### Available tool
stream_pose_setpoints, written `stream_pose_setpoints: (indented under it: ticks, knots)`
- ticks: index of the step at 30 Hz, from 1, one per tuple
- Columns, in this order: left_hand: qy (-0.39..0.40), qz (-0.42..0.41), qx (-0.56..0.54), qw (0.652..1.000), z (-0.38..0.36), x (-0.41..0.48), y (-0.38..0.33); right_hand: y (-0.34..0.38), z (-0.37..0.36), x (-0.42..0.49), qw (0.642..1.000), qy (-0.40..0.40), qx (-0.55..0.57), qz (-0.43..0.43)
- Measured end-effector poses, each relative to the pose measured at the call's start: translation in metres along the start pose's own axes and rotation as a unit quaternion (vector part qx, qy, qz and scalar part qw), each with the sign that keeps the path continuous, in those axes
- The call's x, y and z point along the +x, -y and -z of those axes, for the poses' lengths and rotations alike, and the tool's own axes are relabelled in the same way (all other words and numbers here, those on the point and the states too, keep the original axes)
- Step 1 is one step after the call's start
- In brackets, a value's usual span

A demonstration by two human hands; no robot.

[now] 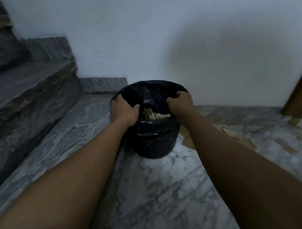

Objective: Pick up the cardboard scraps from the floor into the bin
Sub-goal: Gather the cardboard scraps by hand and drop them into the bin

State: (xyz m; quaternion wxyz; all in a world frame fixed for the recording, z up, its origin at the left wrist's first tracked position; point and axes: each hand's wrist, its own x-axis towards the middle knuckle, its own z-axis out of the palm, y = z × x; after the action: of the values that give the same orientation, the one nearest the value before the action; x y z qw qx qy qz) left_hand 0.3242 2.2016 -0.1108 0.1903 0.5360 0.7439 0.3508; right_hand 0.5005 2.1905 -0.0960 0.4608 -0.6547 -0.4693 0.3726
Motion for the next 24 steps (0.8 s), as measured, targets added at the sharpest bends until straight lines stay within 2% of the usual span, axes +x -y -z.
stream_pose_setpoints:
  ticks: [2, 5, 8, 12, 14, 19, 24]
  knots:
    - [0.000, 0.035, 0.020, 0.999, 0.000, -0.003, 0.006, -0.010, 0.002, 0.001, 0.994, -0.060, -0.078, 0.036]
    - [0.030, 0.089, -0.032, 0.995, -0.005, -0.003, 0.014, -0.021, 0.002, 0.002, 0.988, -0.098, -0.108, 0.043]
    - [0.039, 0.122, -0.067, 0.989, -0.009, -0.005, 0.015, -0.025, 0.007, 0.004, 0.985, -0.110, -0.129, -0.038]
    - [0.020, 0.143, -0.061, 0.988, -0.012, -0.019, 0.001, -0.047, 0.014, 0.009, 0.995, 0.005, 0.044, -0.094]
    - [0.023, 0.147, -0.071, 0.986, -0.012, -0.025, -0.014, -0.049, 0.029, 0.011, 0.987, 0.015, 0.102, -0.122]
    - [0.050, 0.116, -0.092, 0.988, -0.039, -0.041, -0.070, -0.032, 0.108, 0.023, 0.990, -0.009, 0.076, -0.117]
    - [0.073, 0.080, -0.147, 0.983, -0.108, -0.088, -0.147, -0.038, 0.233, 0.029, 0.989, -0.071, 0.017, -0.132]
